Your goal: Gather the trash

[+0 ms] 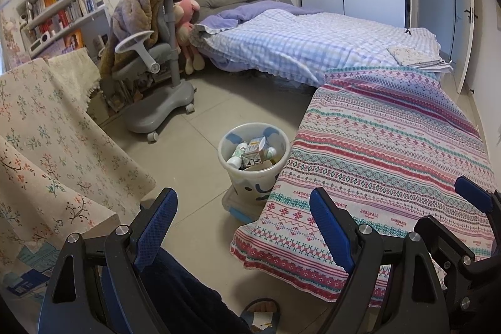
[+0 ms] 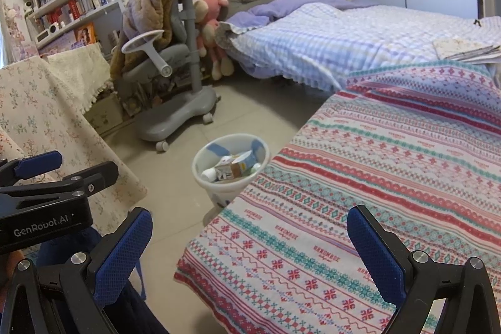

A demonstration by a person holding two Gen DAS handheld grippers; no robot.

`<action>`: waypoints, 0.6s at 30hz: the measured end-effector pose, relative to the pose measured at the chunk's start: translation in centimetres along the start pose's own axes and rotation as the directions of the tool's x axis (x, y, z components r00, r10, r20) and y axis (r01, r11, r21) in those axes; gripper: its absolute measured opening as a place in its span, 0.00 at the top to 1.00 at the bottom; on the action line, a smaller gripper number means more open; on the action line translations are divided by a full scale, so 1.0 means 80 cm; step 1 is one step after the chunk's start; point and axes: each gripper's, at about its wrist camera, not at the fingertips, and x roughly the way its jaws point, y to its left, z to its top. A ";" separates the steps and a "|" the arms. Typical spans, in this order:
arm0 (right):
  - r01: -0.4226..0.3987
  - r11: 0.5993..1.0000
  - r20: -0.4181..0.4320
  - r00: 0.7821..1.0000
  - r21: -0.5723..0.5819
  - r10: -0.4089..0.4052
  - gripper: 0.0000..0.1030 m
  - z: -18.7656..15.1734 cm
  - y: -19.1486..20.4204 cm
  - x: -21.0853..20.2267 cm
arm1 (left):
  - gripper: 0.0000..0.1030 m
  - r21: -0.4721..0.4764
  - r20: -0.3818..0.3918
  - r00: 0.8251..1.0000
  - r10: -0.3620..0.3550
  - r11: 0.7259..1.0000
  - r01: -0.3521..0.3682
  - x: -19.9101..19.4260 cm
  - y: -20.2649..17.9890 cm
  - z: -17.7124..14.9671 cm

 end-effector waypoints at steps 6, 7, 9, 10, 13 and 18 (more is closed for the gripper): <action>-0.003 1.000 -0.001 1.000 0.002 0.003 0.00 0.001 0.000 0.000 | 0.14 0.004 -0.001 1.000 -0.003 1.000 0.003 0.000 -0.003 -0.001; -0.003 1.000 -0.001 1.000 0.002 0.003 0.00 0.001 0.000 0.001 | 0.14 0.004 -0.002 1.000 -0.005 1.000 0.005 0.000 -0.004 -0.001; -0.003 1.000 0.000 1.000 0.000 0.003 0.00 0.000 0.000 0.001 | 0.14 0.007 -0.001 1.000 -0.005 1.000 0.005 0.000 -0.005 -0.001; -0.003 1.000 0.000 1.000 0.000 0.003 0.00 0.000 0.000 0.001 | 0.14 0.011 0.000 1.000 -0.003 1.000 0.003 0.000 -0.006 -0.001; 0.000 1.000 0.000 1.000 0.002 0.000 0.00 0.001 -0.001 0.001 | 0.14 0.012 0.001 1.000 -0.001 1.000 0.001 0.000 -0.008 -0.001; 0.003 1.000 -0.001 1.000 0.004 -0.003 0.00 0.000 -0.004 0.002 | 0.14 0.013 0.003 1.000 0.001 1.000 -0.001 0.002 -0.012 0.000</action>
